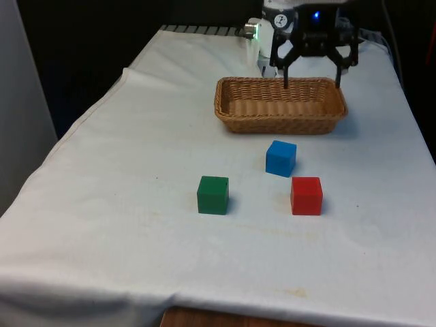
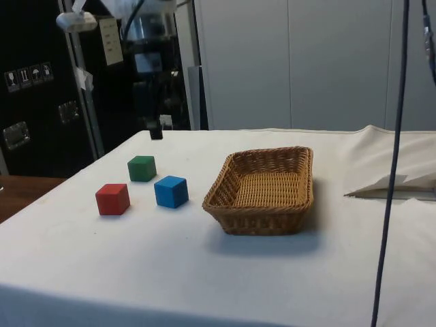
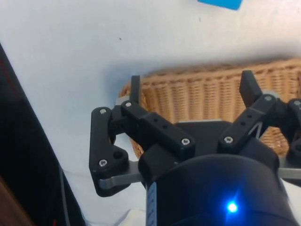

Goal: Pick up exactly two blocks and place them into the basket.

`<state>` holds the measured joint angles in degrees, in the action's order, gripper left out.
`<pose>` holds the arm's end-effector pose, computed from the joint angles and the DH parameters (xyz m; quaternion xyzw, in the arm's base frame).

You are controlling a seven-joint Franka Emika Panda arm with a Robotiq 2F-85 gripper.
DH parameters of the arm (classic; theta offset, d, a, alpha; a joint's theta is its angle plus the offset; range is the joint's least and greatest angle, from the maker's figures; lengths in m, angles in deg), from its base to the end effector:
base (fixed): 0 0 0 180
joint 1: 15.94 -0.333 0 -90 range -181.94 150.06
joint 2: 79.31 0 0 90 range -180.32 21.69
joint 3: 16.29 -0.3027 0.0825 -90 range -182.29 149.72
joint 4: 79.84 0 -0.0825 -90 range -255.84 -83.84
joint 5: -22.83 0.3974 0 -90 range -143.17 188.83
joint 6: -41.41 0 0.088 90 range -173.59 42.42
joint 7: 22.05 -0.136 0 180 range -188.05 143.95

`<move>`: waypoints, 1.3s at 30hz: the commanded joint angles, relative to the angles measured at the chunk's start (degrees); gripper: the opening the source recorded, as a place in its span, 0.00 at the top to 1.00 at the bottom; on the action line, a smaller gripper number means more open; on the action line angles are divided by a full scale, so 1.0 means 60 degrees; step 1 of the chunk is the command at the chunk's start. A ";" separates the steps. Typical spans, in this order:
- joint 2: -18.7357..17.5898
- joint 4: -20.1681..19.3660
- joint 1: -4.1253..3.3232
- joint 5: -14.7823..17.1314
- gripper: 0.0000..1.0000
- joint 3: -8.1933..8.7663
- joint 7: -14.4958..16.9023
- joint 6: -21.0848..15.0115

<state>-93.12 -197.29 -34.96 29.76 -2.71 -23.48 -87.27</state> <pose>0.5847 0.0623 0.2712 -0.9997 0.0009 0.0193 0.0173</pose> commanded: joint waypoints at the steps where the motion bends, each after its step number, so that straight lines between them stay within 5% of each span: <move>1: -0.0172 0.0038 -0.0010 0.0124 0.00 -0.0057 0.0000 -0.0162; 14: -0.0907 -0.0162 0.0000 0.0105 0.00 -0.0191 0.0067 -0.1270; 26: -0.1805 -0.0057 0.0153 0.0229 0.00 -0.0048 0.0430 -0.2120; 27: -0.1776 -0.0086 0.0076 0.0105 0.00 0.0029 0.0315 -0.2072; 28: -0.1967 -0.0010 0.0181 0.0239 0.00 -0.0029 0.0468 -0.2235; 34: -0.2531 0.0115 0.0248 0.0220 0.00 0.0076 0.0563 -0.2664; 35: -0.2435 0.0086 0.0153 0.0115 0.00 0.0143 0.0449 -0.2550; 36: -0.2607 0.0124 0.0248 0.0210 0.00 0.0095 0.0573 -0.2722; 39: -0.2827 0.0191 0.0220 0.0191 0.00 0.0143 0.0563 -0.2884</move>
<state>-109.57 -196.49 -33.99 30.45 -1.45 -20.56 -104.12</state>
